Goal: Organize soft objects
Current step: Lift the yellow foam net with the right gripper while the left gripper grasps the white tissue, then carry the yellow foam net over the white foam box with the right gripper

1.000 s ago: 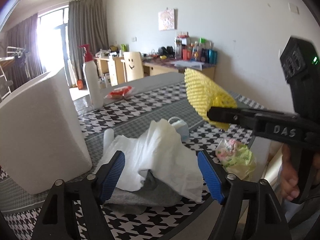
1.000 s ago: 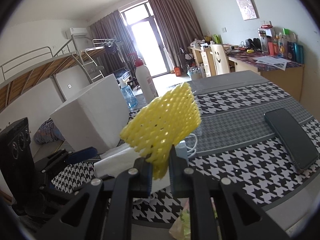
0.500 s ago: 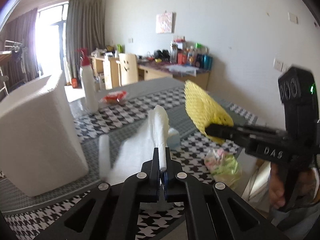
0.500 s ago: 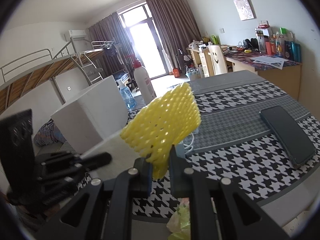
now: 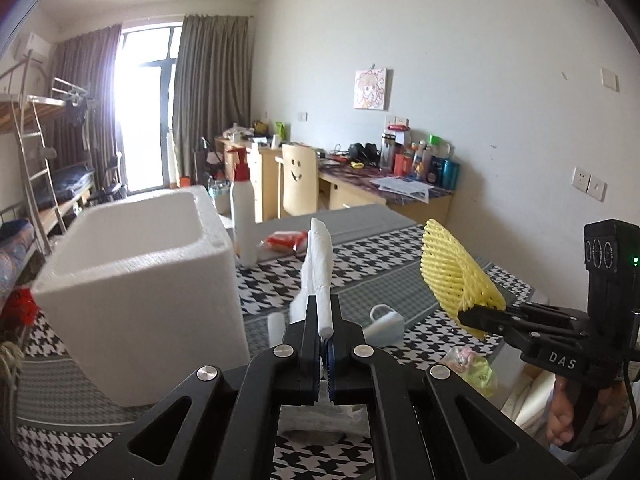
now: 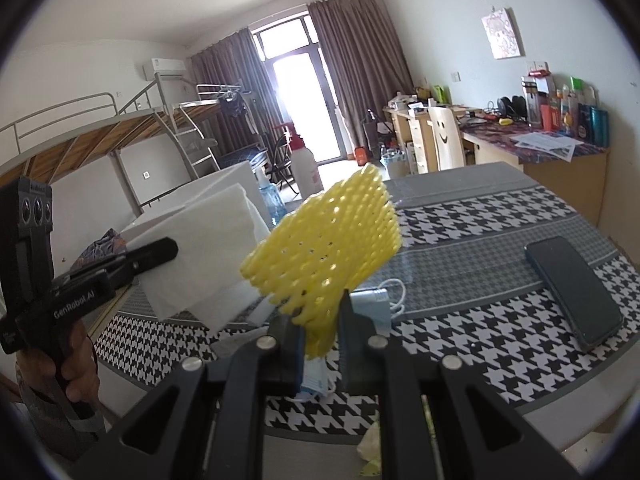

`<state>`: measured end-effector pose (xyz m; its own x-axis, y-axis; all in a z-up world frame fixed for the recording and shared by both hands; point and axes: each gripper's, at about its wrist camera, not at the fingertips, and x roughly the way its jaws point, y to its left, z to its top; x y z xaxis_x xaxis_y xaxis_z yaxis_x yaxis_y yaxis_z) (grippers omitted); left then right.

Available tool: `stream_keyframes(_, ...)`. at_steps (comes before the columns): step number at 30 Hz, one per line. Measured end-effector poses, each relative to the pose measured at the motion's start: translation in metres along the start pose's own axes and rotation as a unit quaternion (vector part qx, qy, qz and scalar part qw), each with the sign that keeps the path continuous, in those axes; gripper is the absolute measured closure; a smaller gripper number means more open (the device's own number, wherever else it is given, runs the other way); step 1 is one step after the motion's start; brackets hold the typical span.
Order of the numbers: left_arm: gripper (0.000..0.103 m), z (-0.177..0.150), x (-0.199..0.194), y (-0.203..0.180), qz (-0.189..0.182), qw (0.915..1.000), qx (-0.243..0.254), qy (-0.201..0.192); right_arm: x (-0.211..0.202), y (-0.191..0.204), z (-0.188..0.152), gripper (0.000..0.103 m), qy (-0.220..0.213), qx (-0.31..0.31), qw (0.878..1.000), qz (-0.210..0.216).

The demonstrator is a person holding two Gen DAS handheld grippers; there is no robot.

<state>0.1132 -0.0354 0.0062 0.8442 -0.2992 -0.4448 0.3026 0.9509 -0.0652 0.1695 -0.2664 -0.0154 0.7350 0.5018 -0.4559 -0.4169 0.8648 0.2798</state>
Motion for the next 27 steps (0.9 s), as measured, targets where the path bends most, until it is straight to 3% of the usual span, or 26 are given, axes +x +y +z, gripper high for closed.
stream_keyframes(8, 0.101, 0.011, -0.008, -0.002, 0.031, 0.9995, 0.003, -0.007, -0.003, 0.02, 0.01, 0.086, -0.003, -0.027, 1.0, 0.013)
stream_keyframes(27, 0.101, 0.049, -0.021, 0.003, 0.025, 0.998, 0.014, -0.056, -0.001, 0.03, 0.042, 0.086, -0.035, -0.053, 0.998, 0.015)
